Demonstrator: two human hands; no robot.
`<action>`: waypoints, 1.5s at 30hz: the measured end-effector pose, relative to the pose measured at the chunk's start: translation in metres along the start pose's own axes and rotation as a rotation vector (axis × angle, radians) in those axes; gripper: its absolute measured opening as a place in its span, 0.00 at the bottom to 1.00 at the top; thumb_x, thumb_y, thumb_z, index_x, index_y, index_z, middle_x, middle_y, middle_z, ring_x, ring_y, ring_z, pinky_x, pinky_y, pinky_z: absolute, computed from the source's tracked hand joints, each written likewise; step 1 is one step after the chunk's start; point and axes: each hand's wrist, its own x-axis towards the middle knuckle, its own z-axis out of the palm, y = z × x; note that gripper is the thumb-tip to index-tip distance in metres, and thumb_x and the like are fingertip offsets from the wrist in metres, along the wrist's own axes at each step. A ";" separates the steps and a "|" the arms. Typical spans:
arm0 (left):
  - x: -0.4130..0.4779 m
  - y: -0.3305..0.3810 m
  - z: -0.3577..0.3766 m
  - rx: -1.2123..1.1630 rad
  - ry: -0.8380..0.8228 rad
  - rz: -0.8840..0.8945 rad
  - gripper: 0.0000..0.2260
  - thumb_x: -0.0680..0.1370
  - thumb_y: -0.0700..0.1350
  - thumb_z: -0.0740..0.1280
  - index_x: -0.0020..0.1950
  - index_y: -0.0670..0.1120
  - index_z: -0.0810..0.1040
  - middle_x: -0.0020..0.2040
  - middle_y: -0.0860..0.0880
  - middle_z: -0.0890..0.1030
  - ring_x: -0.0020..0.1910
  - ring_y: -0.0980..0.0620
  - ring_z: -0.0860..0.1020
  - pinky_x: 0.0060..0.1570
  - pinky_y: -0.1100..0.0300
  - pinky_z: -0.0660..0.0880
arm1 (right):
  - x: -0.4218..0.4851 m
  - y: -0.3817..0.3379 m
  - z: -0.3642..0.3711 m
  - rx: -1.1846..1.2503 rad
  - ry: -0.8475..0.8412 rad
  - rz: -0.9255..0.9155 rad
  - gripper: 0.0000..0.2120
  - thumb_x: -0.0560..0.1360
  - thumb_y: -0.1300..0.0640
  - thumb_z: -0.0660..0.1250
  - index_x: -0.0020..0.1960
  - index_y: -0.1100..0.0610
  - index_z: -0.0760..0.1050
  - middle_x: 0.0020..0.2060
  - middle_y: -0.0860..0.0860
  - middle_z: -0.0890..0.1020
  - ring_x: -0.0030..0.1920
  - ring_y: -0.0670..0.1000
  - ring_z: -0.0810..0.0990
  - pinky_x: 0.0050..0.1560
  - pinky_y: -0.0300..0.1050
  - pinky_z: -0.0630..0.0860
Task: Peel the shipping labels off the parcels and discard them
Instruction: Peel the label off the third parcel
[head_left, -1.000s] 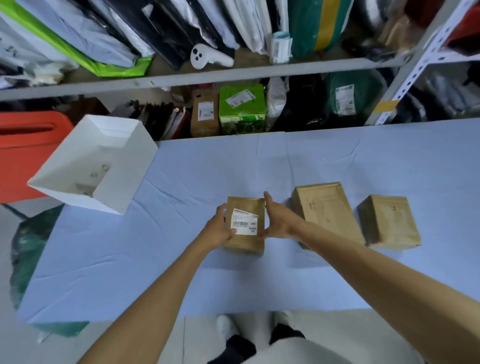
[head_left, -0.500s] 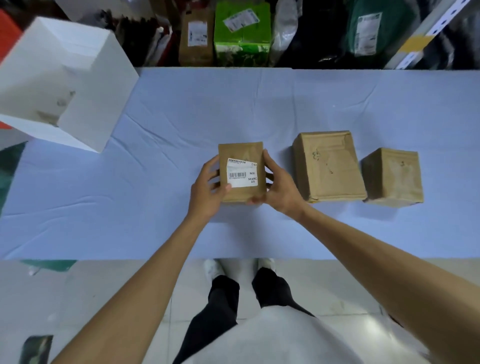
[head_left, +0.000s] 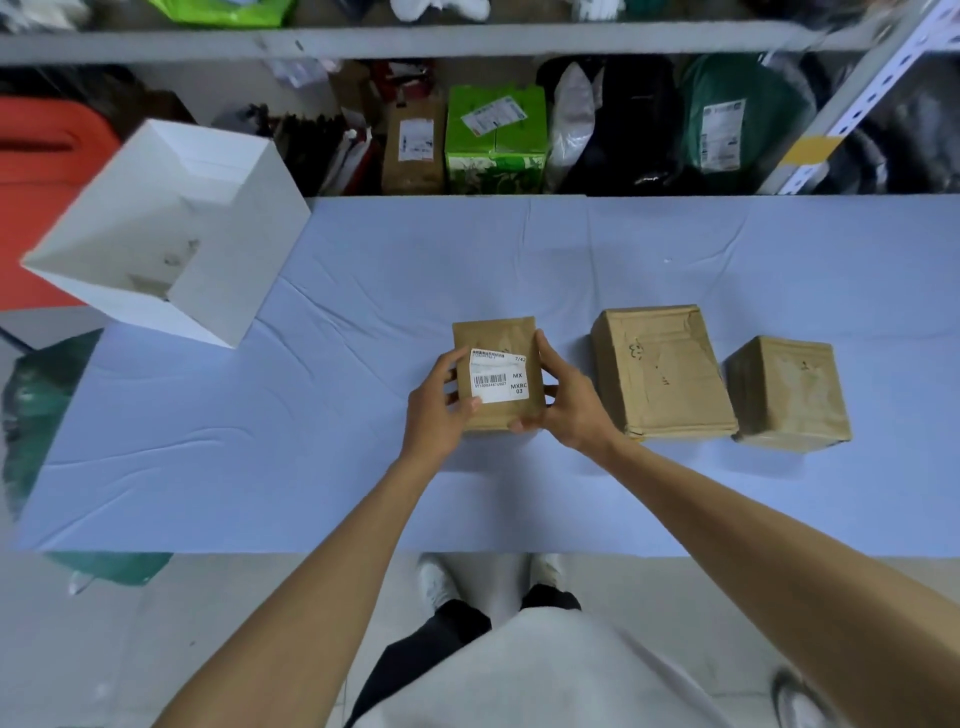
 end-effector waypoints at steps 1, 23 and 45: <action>0.000 -0.001 0.000 0.004 -0.009 0.012 0.26 0.74 0.31 0.67 0.68 0.53 0.71 0.59 0.53 0.76 0.56 0.54 0.78 0.44 0.73 0.76 | 0.000 0.000 0.000 -0.005 -0.003 -0.001 0.57 0.60 0.70 0.79 0.78 0.51 0.50 0.63 0.47 0.74 0.56 0.46 0.76 0.51 0.35 0.78; 0.002 -0.008 0.002 0.110 -0.013 0.031 0.28 0.75 0.33 0.67 0.71 0.53 0.69 0.66 0.46 0.75 0.61 0.47 0.77 0.56 0.52 0.79 | -0.004 0.000 -0.001 -0.033 -0.021 0.004 0.58 0.61 0.67 0.79 0.79 0.48 0.47 0.66 0.49 0.73 0.60 0.51 0.76 0.51 0.36 0.79; 0.002 -0.004 0.000 -0.002 0.004 0.029 0.27 0.72 0.30 0.69 0.66 0.52 0.72 0.60 0.51 0.75 0.59 0.52 0.75 0.46 0.71 0.78 | -0.007 0.000 0.001 -0.021 -0.013 0.019 0.57 0.62 0.67 0.79 0.78 0.47 0.46 0.65 0.50 0.74 0.60 0.51 0.76 0.54 0.41 0.79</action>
